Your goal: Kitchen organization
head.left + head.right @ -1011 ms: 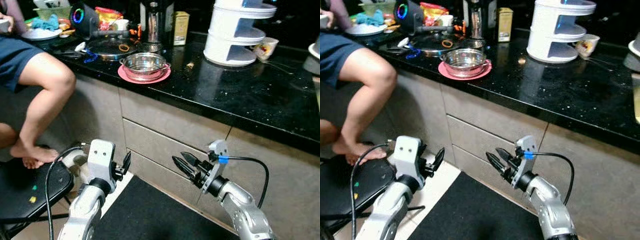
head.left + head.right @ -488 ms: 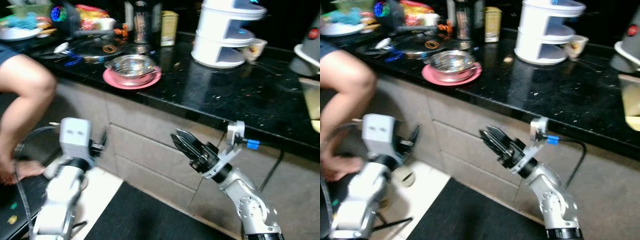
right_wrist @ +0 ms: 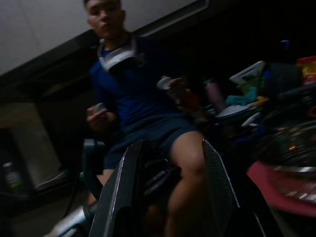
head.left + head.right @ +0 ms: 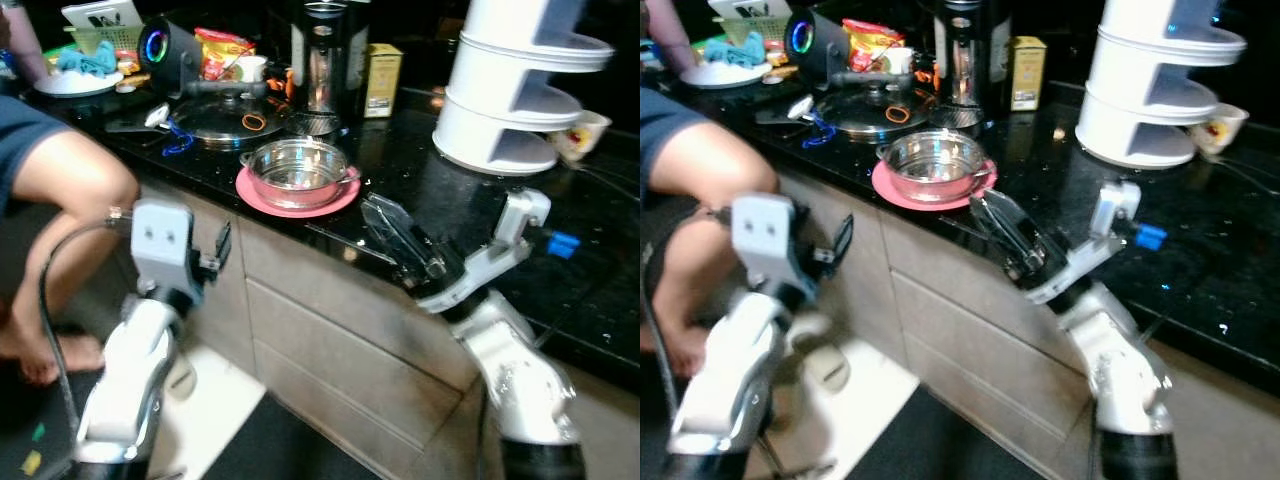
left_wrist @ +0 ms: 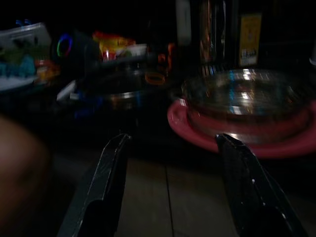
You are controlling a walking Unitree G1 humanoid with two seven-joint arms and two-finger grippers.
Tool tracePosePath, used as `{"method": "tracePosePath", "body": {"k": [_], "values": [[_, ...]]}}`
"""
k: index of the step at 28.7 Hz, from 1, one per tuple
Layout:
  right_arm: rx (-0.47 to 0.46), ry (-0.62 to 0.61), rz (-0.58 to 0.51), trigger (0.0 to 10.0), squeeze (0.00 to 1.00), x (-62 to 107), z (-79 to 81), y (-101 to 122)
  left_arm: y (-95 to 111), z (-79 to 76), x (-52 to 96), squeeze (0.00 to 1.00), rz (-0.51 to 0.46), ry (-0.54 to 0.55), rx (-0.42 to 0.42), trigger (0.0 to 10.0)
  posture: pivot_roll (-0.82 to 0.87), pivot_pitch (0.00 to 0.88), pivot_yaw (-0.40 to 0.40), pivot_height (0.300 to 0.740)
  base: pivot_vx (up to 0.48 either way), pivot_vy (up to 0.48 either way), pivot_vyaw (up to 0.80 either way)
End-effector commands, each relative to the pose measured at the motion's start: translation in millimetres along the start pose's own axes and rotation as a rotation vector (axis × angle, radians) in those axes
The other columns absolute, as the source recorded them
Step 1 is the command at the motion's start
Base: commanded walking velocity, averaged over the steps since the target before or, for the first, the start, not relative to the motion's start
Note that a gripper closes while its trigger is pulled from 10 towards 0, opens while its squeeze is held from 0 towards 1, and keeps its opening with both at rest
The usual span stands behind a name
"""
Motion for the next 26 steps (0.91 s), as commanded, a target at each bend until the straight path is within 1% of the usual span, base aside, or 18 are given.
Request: {"method": "tracePosePath", "body": {"k": [1,5,8,10,12,13,14,15,17,19,20,22,25,26], "values": [[0.042,-0.017,0.007,10.0,0.0,-1.9,0.8,7,9,0.9,-4.8,0.0,-0.028,-0.027,-0.032,10.0,0.0,0.0,-0.042,0.74,0.42,0.0,0.0],[0.062,-0.047,0.029,10.0,0.0,-4.0,-2.1,7,14,7.0,-11.3,0.0,-0.048,-0.049,-0.064,10.0,0.0,0.0,-0.043,0.74,0.419,0.0,0.0],[0.068,-0.071,0.067,10.0,0.0,-4.9,-5.0,1,21,0.7,-15.1,0.0,-0.078,-0.111,-0.047,10.0,0.0,0.0,-0.043,0.74,0.415,0.0,-0.15],[0.062,-0.083,0.074,10.0,0.0,-4.9,-7.4,-1,32,-8.7,-17.0,0.0,-0.119,-0.174,-0.02,10.0,0.0,0.0,-0.043,0.74,0.382,0.0,-0.8],[0.059,-0.086,0.074,10.0,0.0,-4.9,-8.0,-1,35,-10.8,-17.4,0.0,-0.128,-0.19,-0.013,10.0,0.0,0.0,-0.043,0.74,0.281,0.0,-0.8],[0.062,-0.096,0.074,10.0,0.0,-4.5,-9.4,0,43,-16.8,-17.9,0.0,-0.151,-0.231,-0.006,10.0,-0.01,0.0,-0.042,0.74,0.0,0.0,-0.8],[0.067,-0.109,0.072,10.0,0.0,-3.9,-10.9,1,58,-23.9,-17.8,0.0,-0.197,-0.295,0.031,10.0,-0.01,0.0,-0.04,0.74,0.0,0.0,-0.8],[0.068,-0.113,0.072,10.0,0.0,-3.5,-11.2,1,67,-26.3,-17.8,0.0,-0.223,-0.329,0.025,10.0,-0.01,0.0,-0.039,0.74,0.0,0.0,-0.8],[0.072,-0.115,0.071,10.0,0.0,-3.2,-11.1,2,77,-29.7,-16.7,0.0,-0.252,-0.379,0.01,10.0,-0.01,0.0,-0.039,0.74,0.0,0.0,-0.8],[0.077,-0.121,0.07,10.0,0.0,-2.8,-11.5,3,88,-42.1,-8.6,0.0,-0.288,-0.495,-0.025,10.0,-0.01,0.0,-0.04,0.74,0.0,0.0,-0.8],[0.079,-0.122,0.07,10.0,0.0,-2.7,-11.6,3,90,-46.0,-5.5,0.0,-0.295,-0.53,-0.038,10.0,-0.01,0.0,-0.04,0.74,0.0,0.0,-0.8],[0.078,-0.125,0.065,10.0,0.0,-2.6,-11.8,3,94,-55.0,2.8,0.0,-0.307,-0.617,-0.063,10.0,-0.01,0.0,-0.04,0.74,0.0,0.0,0.0],[0.077,-0.122,0.065,10.0,0.0,-2.9,-11.2,3,97,-66.1,19.5,0.0,-0.31,-0.76,-0.107,10.0,-0.01,0.0,-0.043,0.74,0.0,0.0,0.0],[0.077,-0.119,0.07,10.0,0.0,-3.1,-10.7,2,95,-68.0,29.0,0.0,-0.285,-0.84,-0.14,10.0,0.0,0.0,-0.044,0.74,0.0,0.0,0.0]]}}
Point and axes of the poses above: a point about 5 cm out from each wrist's last joint towards the gripper, its own x axis pointing back from the gripper into the wrist, its own y axis along the axis of the wrist's last joint, z = x × y, the point moved 6 cm from there along -x, pointing out of the wrist towards the gripper, and after that the axes turned 13 degrees about -x, right-handed, at the moved point
